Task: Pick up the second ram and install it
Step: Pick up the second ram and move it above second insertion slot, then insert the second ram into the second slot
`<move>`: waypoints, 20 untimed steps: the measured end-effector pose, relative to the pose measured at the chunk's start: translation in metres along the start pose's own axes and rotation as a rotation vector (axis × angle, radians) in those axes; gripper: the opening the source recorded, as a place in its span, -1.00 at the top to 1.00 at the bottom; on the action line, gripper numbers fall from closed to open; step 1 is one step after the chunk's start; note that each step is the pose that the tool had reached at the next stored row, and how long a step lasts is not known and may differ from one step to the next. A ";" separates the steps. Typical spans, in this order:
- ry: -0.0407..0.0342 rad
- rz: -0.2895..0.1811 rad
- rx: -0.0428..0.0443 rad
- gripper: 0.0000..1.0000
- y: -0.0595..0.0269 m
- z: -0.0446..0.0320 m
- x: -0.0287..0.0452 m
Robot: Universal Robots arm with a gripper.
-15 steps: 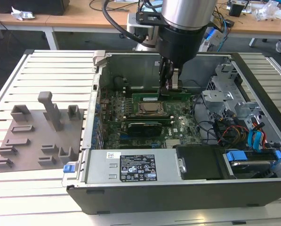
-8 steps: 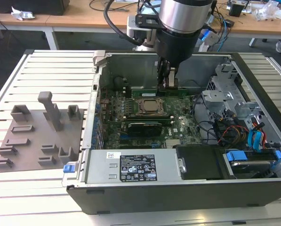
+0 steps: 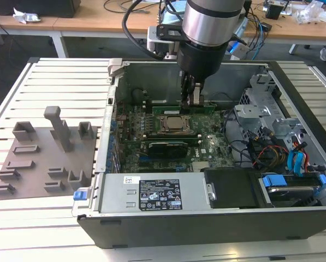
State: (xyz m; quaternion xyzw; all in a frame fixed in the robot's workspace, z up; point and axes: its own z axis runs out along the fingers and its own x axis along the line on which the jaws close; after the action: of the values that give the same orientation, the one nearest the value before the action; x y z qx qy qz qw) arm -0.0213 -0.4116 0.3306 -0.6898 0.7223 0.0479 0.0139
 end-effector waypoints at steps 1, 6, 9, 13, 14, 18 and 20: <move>0.0000 0.000 0.0000 0.72 0.0000 0.0000 0.0000; 0.0000 0.000 0.0000 0.72 0.0000 0.0000 -0.0001; -0.0001 0.000 0.0000 0.72 0.0000 0.0003 -0.0002; 0.0000 0.000 0.0000 0.72 -0.0004 0.0093 0.0006; -0.0001 0.000 0.0000 0.72 -0.0005 0.0116 0.0008; -0.0001 0.000 0.0000 0.72 -0.0010 0.0213 0.0016; -0.0001 0.000 0.0000 0.72 -0.0012 0.0248 0.0019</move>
State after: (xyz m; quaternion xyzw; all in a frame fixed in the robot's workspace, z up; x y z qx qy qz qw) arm -0.0213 -0.4113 0.3057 -0.6897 0.7223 0.0479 0.0140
